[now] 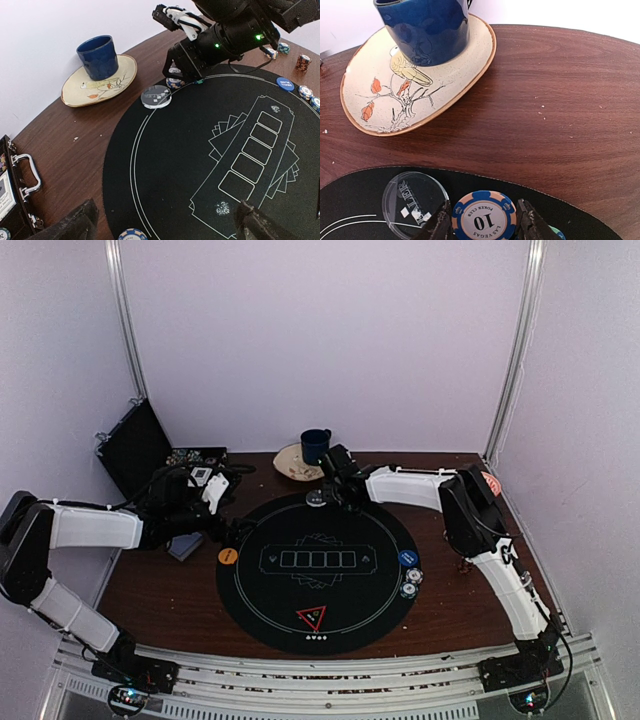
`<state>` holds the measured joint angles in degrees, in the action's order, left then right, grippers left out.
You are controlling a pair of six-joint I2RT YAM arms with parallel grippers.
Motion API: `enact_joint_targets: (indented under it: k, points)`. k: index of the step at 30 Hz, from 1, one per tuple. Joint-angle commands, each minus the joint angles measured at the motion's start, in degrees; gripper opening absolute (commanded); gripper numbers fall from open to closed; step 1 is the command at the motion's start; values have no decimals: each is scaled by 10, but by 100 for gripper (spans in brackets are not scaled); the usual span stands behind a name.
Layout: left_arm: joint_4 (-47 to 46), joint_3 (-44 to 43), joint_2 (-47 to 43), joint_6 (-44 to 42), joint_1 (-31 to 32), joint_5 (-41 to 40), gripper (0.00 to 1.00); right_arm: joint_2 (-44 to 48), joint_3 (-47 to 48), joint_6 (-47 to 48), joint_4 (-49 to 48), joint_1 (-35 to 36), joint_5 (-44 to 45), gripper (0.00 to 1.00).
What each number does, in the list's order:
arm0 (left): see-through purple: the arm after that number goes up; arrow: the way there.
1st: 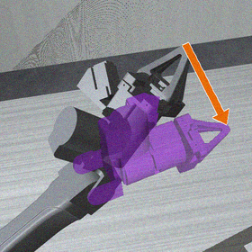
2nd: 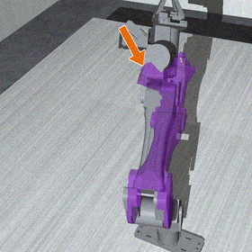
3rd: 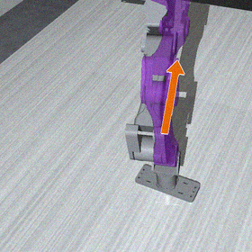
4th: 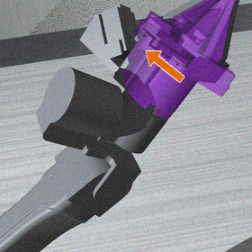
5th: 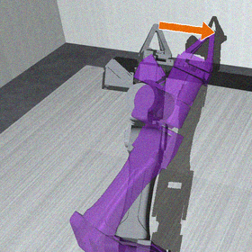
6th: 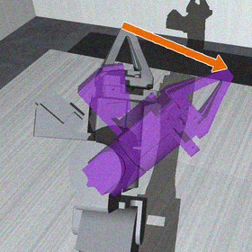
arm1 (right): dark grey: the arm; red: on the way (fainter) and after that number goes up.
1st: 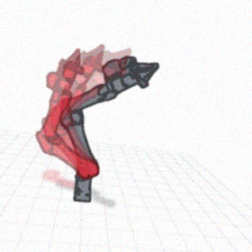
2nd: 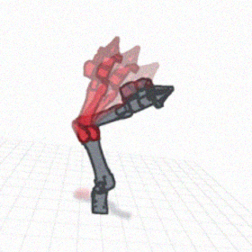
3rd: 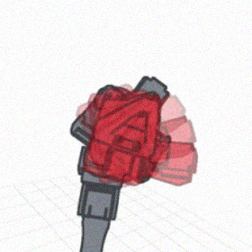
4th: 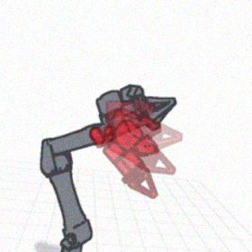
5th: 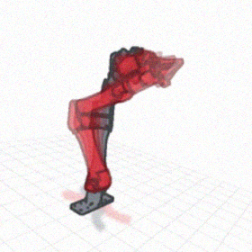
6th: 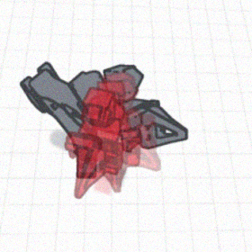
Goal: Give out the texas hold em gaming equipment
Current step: Adjust the poker chip in the poker chips pile, then pick up the poker chip from the pile of poker chips.
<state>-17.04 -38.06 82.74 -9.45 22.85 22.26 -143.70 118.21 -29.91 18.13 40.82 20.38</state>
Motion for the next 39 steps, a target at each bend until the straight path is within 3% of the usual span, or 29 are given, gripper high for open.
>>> enact_joint_targets:
  k: [1,13,23,29,34,39]
  points:
    - [-22,-18,7,-1,-3,1,98,-18,19,4,-4,-5,1,43]
    - [-22,-19,11,-1,-3,1,98,-29,26,5,-7,-10,-7,45]
    - [-22,-21,13,-1,-3,0,98,-5,18,9,-1,-10,-4,56]
    - [-22,-20,12,-1,-3,-1,98,28,10,12,10,-10,-5,65]
    - [-21,-21,11,-1,-3,-1,98,89,-12,23,36,-10,1,78]
    - [-21,-19,8,0,-3,1,98,178,-89,33,60,-10,25,90]
